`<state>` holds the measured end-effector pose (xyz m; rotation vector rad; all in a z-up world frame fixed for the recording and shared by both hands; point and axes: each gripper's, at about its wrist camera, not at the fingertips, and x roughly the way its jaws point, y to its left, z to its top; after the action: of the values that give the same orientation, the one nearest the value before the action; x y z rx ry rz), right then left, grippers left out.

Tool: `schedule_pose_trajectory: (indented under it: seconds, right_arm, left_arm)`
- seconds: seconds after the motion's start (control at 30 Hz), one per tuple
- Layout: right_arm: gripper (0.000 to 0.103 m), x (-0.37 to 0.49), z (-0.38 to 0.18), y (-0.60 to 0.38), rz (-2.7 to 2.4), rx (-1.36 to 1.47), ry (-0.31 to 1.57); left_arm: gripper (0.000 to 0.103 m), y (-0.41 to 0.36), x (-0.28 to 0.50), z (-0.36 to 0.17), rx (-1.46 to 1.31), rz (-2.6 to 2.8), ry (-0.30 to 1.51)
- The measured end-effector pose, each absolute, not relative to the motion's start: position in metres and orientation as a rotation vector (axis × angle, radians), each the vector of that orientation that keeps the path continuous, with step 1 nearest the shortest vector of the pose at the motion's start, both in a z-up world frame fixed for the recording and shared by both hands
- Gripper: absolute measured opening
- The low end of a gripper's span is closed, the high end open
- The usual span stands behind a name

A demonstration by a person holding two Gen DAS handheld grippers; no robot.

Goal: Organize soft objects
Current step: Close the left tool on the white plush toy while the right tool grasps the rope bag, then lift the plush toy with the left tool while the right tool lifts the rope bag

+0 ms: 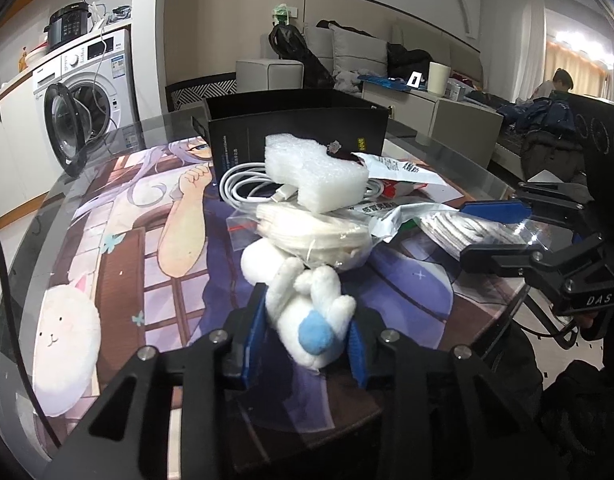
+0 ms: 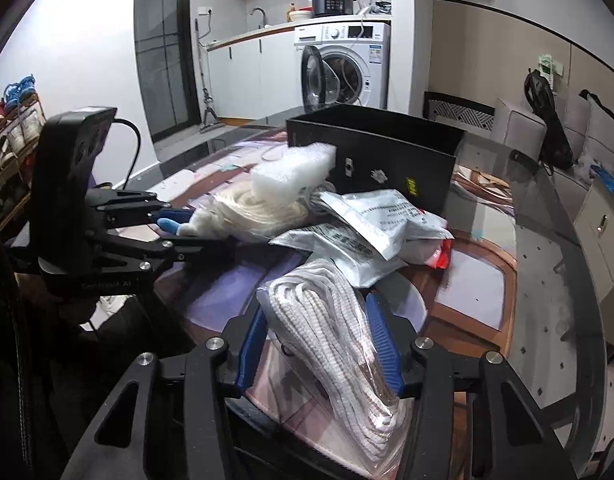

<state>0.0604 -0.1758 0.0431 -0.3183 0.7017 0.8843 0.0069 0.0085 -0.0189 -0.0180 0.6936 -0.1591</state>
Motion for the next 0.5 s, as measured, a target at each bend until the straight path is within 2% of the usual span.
schedule_pose_trajectory:
  seconds: [0.23,0.27,0.5]
  right_arm:
    - [0.042,0.056,0.051,-0.172,0.93,-0.295,0.669]
    - [0.033,0.056,0.051,-0.171,0.938,-0.295,0.667]
    - [0.029,0.052,0.052,-0.162,0.957,-0.305,0.652]
  left_arm:
    - [0.034,0.016,-0.002,-0.014,-0.035,-0.169,0.665]
    - [0.034,0.018,-0.003,-0.014,-0.039,-0.164,0.666]
    - [0.034,0.033,-0.01,-0.009,-0.076,-0.144,0.635]
